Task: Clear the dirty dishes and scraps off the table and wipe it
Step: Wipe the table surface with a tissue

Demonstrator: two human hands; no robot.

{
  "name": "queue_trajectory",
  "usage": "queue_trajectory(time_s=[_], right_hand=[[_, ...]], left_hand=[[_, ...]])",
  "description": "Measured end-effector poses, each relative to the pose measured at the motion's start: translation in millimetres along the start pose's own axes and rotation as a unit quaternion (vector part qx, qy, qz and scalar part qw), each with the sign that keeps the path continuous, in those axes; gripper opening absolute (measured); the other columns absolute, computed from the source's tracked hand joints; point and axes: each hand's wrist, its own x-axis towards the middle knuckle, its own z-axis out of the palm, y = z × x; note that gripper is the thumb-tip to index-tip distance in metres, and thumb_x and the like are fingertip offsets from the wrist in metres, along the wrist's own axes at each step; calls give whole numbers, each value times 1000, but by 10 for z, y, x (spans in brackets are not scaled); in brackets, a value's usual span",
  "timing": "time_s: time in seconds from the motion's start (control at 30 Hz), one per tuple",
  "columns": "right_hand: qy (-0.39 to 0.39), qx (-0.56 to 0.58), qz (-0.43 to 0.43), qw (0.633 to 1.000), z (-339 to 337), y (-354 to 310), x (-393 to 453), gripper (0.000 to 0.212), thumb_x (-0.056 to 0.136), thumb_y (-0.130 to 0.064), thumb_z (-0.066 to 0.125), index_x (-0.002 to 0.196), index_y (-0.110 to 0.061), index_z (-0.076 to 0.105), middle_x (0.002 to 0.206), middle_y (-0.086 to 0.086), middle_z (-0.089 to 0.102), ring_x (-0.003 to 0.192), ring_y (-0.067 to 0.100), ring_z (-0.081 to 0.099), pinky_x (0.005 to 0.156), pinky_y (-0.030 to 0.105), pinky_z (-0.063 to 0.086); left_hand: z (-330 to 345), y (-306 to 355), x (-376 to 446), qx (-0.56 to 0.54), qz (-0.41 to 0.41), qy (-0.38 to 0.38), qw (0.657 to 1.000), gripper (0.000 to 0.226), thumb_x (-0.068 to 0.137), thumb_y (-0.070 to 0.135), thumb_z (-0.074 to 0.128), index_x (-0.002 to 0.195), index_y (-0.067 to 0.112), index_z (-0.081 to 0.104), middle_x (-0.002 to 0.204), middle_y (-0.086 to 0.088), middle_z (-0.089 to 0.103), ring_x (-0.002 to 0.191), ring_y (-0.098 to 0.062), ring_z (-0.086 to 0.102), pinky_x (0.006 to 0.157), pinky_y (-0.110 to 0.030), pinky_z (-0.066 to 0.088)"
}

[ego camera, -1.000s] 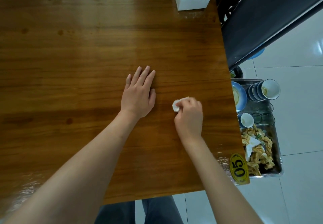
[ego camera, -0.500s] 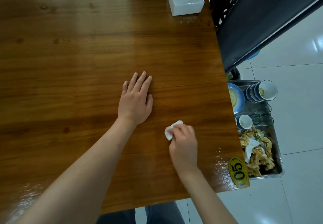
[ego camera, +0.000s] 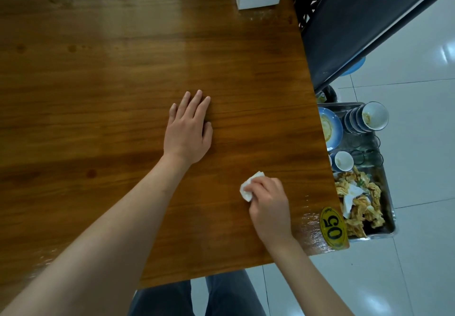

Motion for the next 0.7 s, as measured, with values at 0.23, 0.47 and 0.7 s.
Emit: queue_trajectory(time_s=[0.23,0.47,0.7], right_hand=[[77,12,76,994,44,1,114,21,72,17,64,80,-1,71,83,11,68,79,30,59,62,23,43],[55,48,57,996,-181,-96,200,20,79,13,58,80,-3,71,87,10,69,85,24,61,70,20,44],[28,120,45,991,117,-876,57,19,83,9,58,81,-4,70,86,7,68,84,19,62,71,32,54]], left_hand=[[-2,-8,-2,10,7,1,1000,53,95,35,34,146,21,30,154,-4,27,144,-26,16,114,-42,8],[-204,77,-26,66,19,-25,997,52,98,31,36,147,17,26,156,-8,19,144,-29,14,114,-45,12],[-747,-854,-978,-2,-41,47,998,42,90,11,53,132,9,49,146,-18,37,137,-34,31,112,-47,25]])
